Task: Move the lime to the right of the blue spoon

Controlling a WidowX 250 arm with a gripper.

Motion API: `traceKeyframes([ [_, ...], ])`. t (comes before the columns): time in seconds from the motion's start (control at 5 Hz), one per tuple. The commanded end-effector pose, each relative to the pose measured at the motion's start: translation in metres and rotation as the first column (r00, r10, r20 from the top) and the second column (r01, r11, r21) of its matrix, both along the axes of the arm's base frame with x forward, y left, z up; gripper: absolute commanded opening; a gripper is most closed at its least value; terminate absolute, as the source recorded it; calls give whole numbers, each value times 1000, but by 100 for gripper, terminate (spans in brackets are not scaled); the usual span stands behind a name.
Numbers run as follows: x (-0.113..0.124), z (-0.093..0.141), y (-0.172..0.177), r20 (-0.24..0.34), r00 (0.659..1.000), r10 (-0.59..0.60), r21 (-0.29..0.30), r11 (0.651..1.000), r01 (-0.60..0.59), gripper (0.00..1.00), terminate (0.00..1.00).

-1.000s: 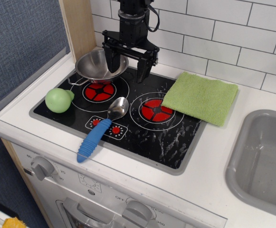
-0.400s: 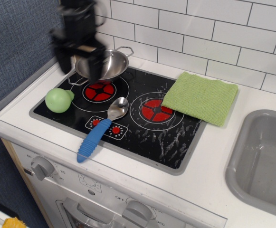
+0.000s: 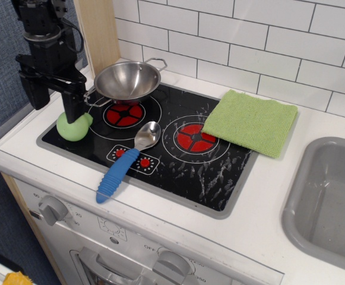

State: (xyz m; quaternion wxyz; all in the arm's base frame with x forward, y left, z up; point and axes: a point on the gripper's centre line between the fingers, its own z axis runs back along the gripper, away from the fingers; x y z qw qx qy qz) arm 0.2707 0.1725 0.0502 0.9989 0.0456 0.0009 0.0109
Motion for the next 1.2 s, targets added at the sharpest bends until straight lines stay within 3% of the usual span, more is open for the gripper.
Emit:
traceKeyframes([
  [0.0, -1, -6, 0, -30, 999, 11, 13, 1000, -11, 100, 0],
  [0.4, 1, -12, -4, -38, 999, 12, 4, 1000, -11, 100, 0],
  [0.6, 2, -16, -5, -49, 999, 14, 0, 1000, -14, 0, 0],
  [0.8, 3, -18, -8, -55, 998, 6, -3, 1000, -6, 0, 0],
  [1.0, -6, 18, -19, 17, 1000, 25, 22, 999, -26, 0, 0],
])
